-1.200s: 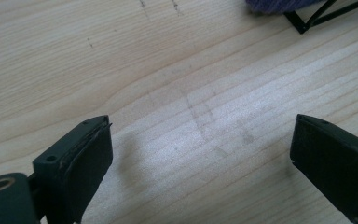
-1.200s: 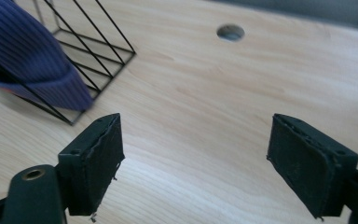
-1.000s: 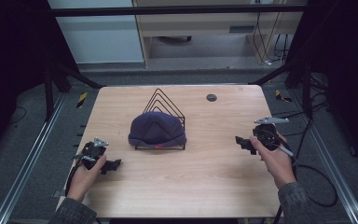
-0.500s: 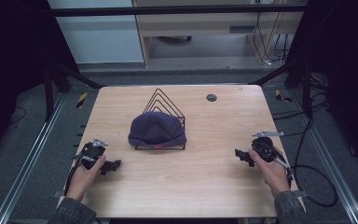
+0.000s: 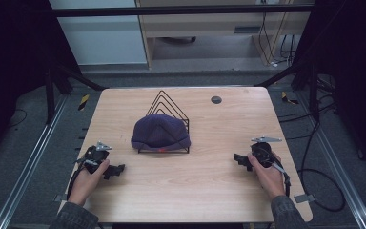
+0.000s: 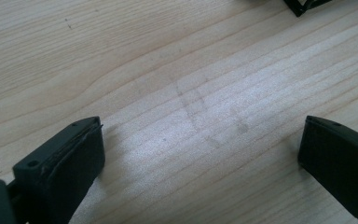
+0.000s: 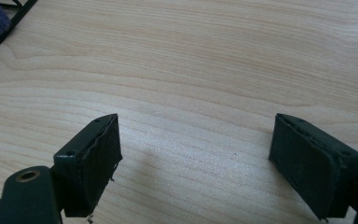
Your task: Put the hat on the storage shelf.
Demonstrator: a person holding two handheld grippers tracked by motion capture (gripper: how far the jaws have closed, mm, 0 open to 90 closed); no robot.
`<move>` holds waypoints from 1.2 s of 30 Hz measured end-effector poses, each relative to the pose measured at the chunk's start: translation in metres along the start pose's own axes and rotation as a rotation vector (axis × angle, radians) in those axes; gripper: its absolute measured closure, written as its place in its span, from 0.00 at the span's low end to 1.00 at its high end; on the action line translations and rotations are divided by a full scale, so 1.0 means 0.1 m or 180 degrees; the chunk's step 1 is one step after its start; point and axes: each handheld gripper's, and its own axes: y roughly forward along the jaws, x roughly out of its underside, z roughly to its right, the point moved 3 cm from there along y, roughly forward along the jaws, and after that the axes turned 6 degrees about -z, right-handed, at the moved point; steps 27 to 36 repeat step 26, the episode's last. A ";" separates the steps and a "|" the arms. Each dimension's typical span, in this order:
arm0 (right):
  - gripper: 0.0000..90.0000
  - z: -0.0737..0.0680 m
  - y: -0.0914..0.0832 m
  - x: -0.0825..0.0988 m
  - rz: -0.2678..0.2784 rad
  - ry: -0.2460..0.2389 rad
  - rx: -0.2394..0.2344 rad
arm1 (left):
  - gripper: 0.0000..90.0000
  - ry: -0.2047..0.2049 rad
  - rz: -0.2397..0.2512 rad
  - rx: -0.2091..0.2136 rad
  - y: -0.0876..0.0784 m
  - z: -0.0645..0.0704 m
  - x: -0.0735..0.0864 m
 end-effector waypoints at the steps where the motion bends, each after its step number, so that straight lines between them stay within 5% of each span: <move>1: 0.18 0.00 0.00 0.01 0.0029 0.0012 0.0000 | 0.00 0.0001 0.0000 0.0003 0.00 0.00 0.00; 11: 0.17 -0.05 -0.05 0.15 0.0198 0.0017 0.0037 | 0.00 0.0004 0.0006 0.0030 0.01 0.02 -0.01; 16: 0.12 -0.15 -0.02 0.23 0.0154 -0.0394 0.0370 | 0.00 0.0016 -0.0002 0.0026 0.01 0.02 -0.02; 36: 0.07 -0.18 0.01 0.23 0.0150 -0.0406 0.0369 | 0.00 0.0035 -0.0006 0.0034 0.01 0.02 -0.01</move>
